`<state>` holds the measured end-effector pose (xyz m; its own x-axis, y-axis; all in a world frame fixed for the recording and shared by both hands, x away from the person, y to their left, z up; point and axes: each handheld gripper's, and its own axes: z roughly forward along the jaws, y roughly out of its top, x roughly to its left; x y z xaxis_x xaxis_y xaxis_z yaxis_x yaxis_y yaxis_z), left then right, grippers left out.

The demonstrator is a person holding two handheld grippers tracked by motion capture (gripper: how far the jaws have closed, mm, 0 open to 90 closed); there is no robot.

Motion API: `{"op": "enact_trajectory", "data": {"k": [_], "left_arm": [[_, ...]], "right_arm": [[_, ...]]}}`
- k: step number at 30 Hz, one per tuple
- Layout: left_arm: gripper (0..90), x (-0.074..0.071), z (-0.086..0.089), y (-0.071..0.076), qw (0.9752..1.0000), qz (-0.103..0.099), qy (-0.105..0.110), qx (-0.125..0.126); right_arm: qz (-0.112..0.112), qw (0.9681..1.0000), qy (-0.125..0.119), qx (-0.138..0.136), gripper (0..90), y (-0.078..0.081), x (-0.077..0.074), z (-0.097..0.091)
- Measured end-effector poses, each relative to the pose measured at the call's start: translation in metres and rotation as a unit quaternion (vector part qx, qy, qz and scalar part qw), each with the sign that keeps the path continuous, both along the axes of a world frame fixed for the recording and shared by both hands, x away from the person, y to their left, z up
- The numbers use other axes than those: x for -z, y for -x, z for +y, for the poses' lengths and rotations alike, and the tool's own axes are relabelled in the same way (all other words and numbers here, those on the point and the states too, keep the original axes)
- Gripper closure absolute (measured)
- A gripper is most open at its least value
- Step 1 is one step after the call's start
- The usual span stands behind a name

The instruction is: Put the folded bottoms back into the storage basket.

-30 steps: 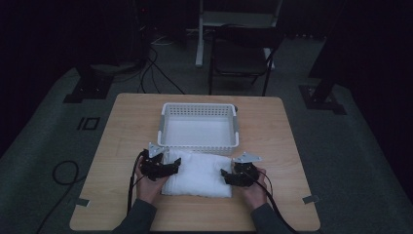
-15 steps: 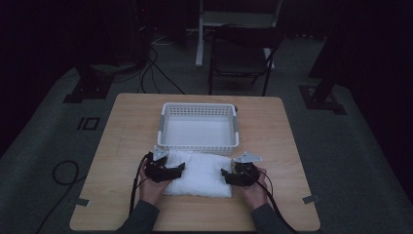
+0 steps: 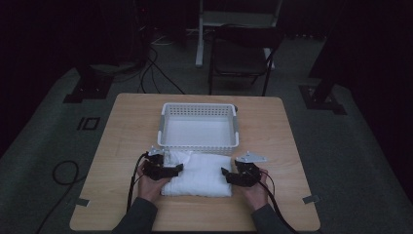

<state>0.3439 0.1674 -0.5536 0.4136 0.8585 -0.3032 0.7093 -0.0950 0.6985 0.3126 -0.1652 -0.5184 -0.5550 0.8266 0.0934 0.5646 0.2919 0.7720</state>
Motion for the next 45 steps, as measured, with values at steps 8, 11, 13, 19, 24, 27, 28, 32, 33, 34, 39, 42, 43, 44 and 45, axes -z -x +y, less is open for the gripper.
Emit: {"op": "enact_trajectory", "data": {"k": [8,11,13,19,24,27,28,32,33,34,39,42,43,44,45], "left_arm": [[0.0,0.002,0.0,0.001,0.9999,-0.008,0.002,0.007],[0.0,0.001,-0.001,0.001,1.0,-0.006,0.001,0.007],[0.0,0.001,-0.001,0.001,1.0,-0.002,-0.001,0.009],[0.3,0.0,-0.003,0.003,0.9999,-0.001,0.005,0.015],[5.0,-0.001,-0.002,0.002,0.9993,0.006,0.014,0.035],[15.1,0.0,-0.001,0.002,0.9982,0.011,0.036,0.046],[19.6,0.0,-0.001,0.003,0.9978,0.012,0.045,0.048],[33.1,0.0,0.0,0.004,0.9966,0.018,0.061,0.054],[36.5,0.0,-0.001,0.005,0.9965,0.015,0.06,0.056],[40.0,-0.001,-0.001,0.006,0.9963,0.012,0.061,0.059],[49.5,-0.004,-0.001,0.011,0.9955,0.005,0.07,0.064],[51.9,-0.01,-0.003,0.018,0.9962,-0.015,0.055,0.065],[52.2,-0.012,-0.004,0.02,0.9963,-0.023,0.051,0.065],[52.2,-0.014,-0.005,0.023,0.9963,-0.029,0.051,0.062],[52.2,-0.015,-0.005,0.024,0.9962,-0.033,0.054,0.06]], "right_arm": [[0.032,0.9989,-0.033,0.006,17.9,-0.005,0.003,0.004],[0.063,0.9975,-0.032,0.005,13.8,-0.014,0.016,0.007],[0.073,0.9967,-0.036,0.005,12.6,-0.019,0.022,0.008],[0.104,0.9907,-0.087,-0.008,16.0,-0.028,0.033,0.006],[0.112,0.9882,-0.103,-0.014,23.7,-0.027,0.033,0.005],[0.134,0.9802,-0.142,-0.034,37.4,-0.03,0.036,0.002],[0.146,0.9754,-0.161,-0.04,41.2,-0.033,0.038,0.0],[0.168,0.9653,-0.195,-0.046,53.9,-0.041,0.043,-0.004],[0.165,0.9657,-0.195,-0.048,57.7,-0.04,0.044,-0.004],[0.158,0.9671,-0.193,-0.05,61.4,-0.039,0.043,-0.004],[0.129,0.969,-0.203,-0.056,69.1,-0.032,0.04,-0.004],[0.11,0.9719,-0.199,-0.058,69.7,-0.027,0.038,-0.004],[0.102,0.9737,-0.195,-0.059,69.8,-0.025,0.037,-0.004],[0.095,0.9753,-0.19,-0.061,69.9,-0.023,0.035,-0.003],[0.085,0.9773,-0.184,-0.062,69.9,-0.02,0.034,-0.003]]}}
